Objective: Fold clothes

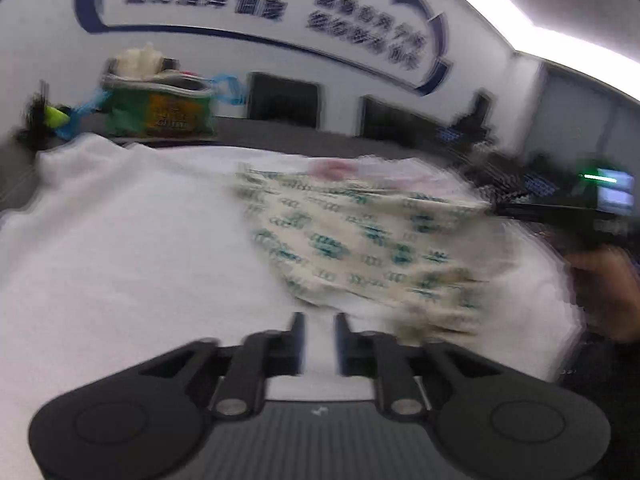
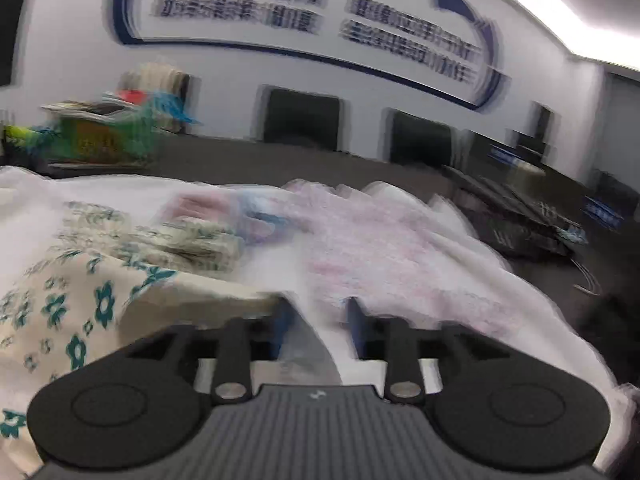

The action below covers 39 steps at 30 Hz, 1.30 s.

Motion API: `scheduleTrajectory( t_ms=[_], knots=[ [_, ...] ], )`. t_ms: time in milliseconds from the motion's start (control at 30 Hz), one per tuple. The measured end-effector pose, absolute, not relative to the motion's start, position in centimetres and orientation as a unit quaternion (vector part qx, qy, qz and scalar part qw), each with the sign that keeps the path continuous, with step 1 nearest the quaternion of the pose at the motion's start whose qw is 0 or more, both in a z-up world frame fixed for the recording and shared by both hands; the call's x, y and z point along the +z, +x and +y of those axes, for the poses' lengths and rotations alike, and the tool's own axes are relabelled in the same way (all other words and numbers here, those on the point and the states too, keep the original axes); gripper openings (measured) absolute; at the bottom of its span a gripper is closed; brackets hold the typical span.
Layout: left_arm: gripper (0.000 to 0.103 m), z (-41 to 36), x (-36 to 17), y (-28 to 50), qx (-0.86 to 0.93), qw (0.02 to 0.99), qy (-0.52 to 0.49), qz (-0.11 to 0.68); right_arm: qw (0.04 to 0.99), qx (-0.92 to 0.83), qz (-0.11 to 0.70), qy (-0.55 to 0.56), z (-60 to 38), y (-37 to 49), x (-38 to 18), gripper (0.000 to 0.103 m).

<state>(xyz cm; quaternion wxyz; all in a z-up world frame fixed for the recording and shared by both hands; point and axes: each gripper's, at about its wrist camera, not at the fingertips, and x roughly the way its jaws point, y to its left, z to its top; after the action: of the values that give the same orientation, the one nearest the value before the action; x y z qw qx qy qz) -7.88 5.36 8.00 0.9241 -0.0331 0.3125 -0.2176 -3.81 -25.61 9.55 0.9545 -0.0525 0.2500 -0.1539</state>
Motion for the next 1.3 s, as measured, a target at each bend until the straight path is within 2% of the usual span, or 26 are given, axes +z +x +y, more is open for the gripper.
scheduleTrajectory(
  t_ms=[33, 67, 133, 233, 333, 400, 433, 467, 567, 733, 767, 967, 1033, 1067, 1100, 1133, 1167, 1200, 1300],
  knots=[
    [0.033, 5.6, 8.2, -6.7, -0.205, 0.927, -0.025, 0.314, 0.959, -0.133, 0.244, -0.049, -25.1, -4.6, 9.5, 0.039],
    [0.035, 5.9, 8.4, -5.5, -0.193, 0.929, -0.017, 0.317, 0.966, -0.09, 0.238, -0.046, -24.0, -5.7, 9.3, 0.051],
    [0.035, 5.9, 8.6, -2.6, -0.183, 0.924, -0.017, 0.337, 0.971, 0.008, 0.235, -0.038, -21.4, -7.7, 8.7, 0.061],
    [0.035, 5.4, 8.9, 1.1, -0.172, 0.915, -0.031, 0.362, 0.949, 0.159, 0.267, -0.061, -15.8, -9.2, 6.3, 0.062],
    [0.035, 4.9, 8.2, 1.3, -0.182, 0.91, -0.053, 0.369, 0.939, 0.163, 0.263, -0.15, -11.8, -8.7, 3.8, 0.061],
    [0.045, 4.6, 7.7, 1.4, -0.189, 0.906, -0.067, 0.373, 0.934, 0.145, 0.284, -0.16, -11.8, -7.3, 2.6, 0.046],
    [0.047, 4.3, 7.3, 1.0, -0.197, 0.904, -0.064, 0.375, 0.93, 0.145, 0.301, -0.153, -12.1, -6.6, 2.1, 0.017],
    [0.047, 3.9, 7.0, 0.5, -0.2, 0.903, -0.056, 0.376, 0.926, 0.154, 0.32, -0.129, -12.9, -6.2, 2.1, 0.01],
    [0.051, 2.5, 6.2, -0.5, -0.205, 0.905, -0.013, 0.372, 0.926, 0.207, 0.308, -0.069, -14.9, -8.6, 4.7, 0.009],
    [0.055, 1.7, 5.7, 1.4, -0.205, 0.896, -0.032, 0.392, 0.913, 0.316, 0.256, -0.042, -18.5, -14.7, 9.7, 0.006],
    [0.057, 1.5, 5.6, 2.1, -0.203, 0.894, -0.042, 0.397, 0.914, 0.31, 0.256, -0.051, -19.0, -15.4, 10.2, 0.004],
    [0.058, -0.1, 5.9, 7.2, -0.153, 0.893, -0.059, 0.42, 0.955, 0.143, 0.253, -0.055, -23.9, -17.6, 11.1, 0.003],
    [0.058, -0.7, 6.6, 8.8, -0.143, 0.896, -0.042, 0.419, 0.961, 0.118, 0.251, -0.014, -24.8, -17.3, 10.8, 0.007],
    [0.059, -1.1, 6.9, 9.6, -0.139, 0.899, -0.029, 0.415, 0.956, 0.137, 0.26, -0.001, -24.4, -17.2, 10.2, 0.018],
    [0.064, -1.6, 6.8, 10.5, -0.125, 0.903, -0.01, 0.411, 0.951, 0.164, 0.263, 0.003, -23.4, -17.0, 9.5, 0.032],
    [0.065, -2.2, 6.8, 11.5, -0.112, 0.907, 0.008, 0.405, 0.946, 0.192, 0.263, 0.002, -22.1, -16.9, 8.7, 0.063],
    [0.066, -2.8, 6.6, 12.5, -0.091, 0.915, 0.027, 0.392, 0.94, 0.214, 0.264, -0.001, -20.7, -16.5, 7.8, 0.072],
    [0.069, -3.3, 6.3, 13.6, -0.068, 0.922, 0.049, 0.379, 0.936, 0.231, 0.267, -0.008, -19.2, -15.8, 6.9, 0.072],
    [0.071, -4.4, 4.9, 16.5, -0.042, 0.928, 0.104, 0.356, 0.933, 0.222, 0.28, -0.049, -15.5, -13.9, 4.7, 0.07]
  ],
)
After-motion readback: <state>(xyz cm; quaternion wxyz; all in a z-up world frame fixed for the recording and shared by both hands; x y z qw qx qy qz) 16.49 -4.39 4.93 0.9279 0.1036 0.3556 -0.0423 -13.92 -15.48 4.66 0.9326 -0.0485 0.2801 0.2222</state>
